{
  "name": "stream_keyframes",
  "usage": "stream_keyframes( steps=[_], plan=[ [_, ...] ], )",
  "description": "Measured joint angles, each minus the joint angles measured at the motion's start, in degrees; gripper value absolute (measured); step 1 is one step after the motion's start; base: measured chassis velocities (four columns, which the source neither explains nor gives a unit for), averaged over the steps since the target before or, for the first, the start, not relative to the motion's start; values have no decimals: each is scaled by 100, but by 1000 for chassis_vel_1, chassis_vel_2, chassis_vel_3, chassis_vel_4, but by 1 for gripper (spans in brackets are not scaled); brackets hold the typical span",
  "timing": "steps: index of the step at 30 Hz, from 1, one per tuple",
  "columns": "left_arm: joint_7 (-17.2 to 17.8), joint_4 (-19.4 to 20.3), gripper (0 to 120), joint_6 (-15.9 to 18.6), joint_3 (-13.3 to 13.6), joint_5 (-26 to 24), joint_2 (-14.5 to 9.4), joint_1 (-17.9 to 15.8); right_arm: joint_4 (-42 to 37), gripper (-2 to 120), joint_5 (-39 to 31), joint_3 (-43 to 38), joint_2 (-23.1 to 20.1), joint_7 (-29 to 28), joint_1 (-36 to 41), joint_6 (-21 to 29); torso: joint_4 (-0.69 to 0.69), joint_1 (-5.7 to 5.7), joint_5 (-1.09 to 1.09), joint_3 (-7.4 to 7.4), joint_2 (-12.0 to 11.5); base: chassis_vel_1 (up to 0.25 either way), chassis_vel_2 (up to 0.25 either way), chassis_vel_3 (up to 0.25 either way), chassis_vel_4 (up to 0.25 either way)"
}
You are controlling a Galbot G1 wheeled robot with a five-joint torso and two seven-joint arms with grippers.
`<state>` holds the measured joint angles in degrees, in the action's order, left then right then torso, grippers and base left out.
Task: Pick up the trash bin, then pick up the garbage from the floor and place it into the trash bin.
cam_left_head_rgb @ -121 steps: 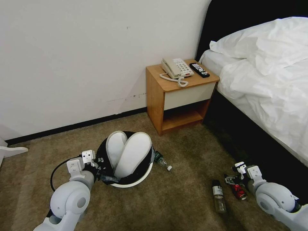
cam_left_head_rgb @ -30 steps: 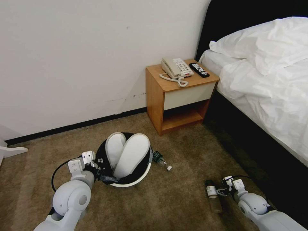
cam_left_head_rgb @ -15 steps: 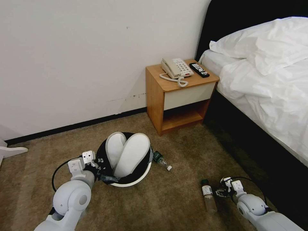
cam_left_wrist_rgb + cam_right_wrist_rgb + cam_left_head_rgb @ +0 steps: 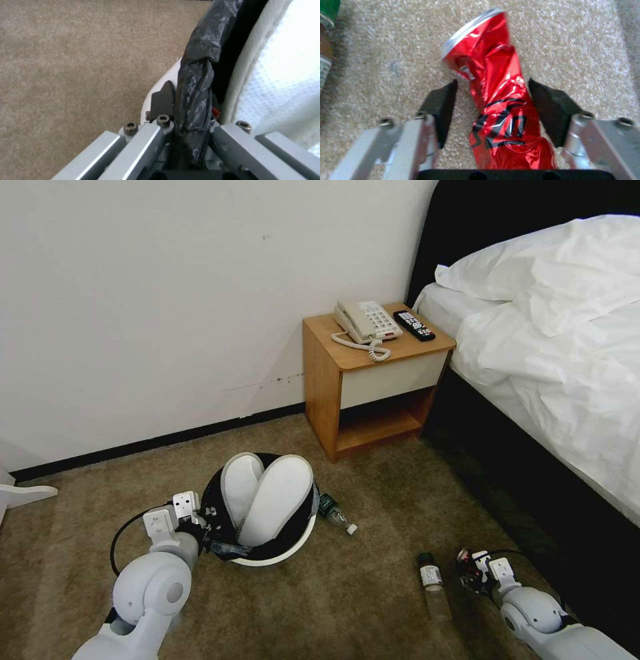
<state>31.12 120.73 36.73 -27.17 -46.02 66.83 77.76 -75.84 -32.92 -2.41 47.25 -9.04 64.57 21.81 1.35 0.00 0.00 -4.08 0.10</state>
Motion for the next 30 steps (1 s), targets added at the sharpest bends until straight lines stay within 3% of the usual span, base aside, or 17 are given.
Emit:
stream_keyframes(
  steps=[1, 2, 4, 6, 8, 30],
  plan=[
    [0, 0, 1, 0, 0, 0, 0, 0, 0, 51, 0, 0, 0, 0, 0, 0, 0, 0, 0, 0, 0, 0, 0, 0, 0],
    [2, 1, 1, -2, 0, -1, 1, 1, 9, 43, 0, 29, 29, -8, -17, 2, 0, 0, 0, 0, 0, 0, 0, 0, 0],
    [2, 1, 1, -3, 0, -2, 3, 0, 9, 39, 0, 32, 34, -10, -16, 4, 0, 0, 0, 0, 0, 0, 0, 0, 0],
    [4, 1, 1, -8, 1, -3, 12, -9, 49, 28, 12, -8, 37, -26, 25, 5, 0, 0, 0, 0, 0, 0, 0, 0, 0],
    [4, -3, 1, -9, 9, -3, 21, -12, 67, 25, 27, -64, 25, -41, 78, 1, 0, 0, 0, 0, 0, 0, 0, 0, 0],
    [7, -37, 1, -14, 40, -2, 56, -77, -91, 23, 63, -145, -103, -115, 222, 35, 0, 0, 0, 0, 0, 0, 0, 0, 0]
  ],
)
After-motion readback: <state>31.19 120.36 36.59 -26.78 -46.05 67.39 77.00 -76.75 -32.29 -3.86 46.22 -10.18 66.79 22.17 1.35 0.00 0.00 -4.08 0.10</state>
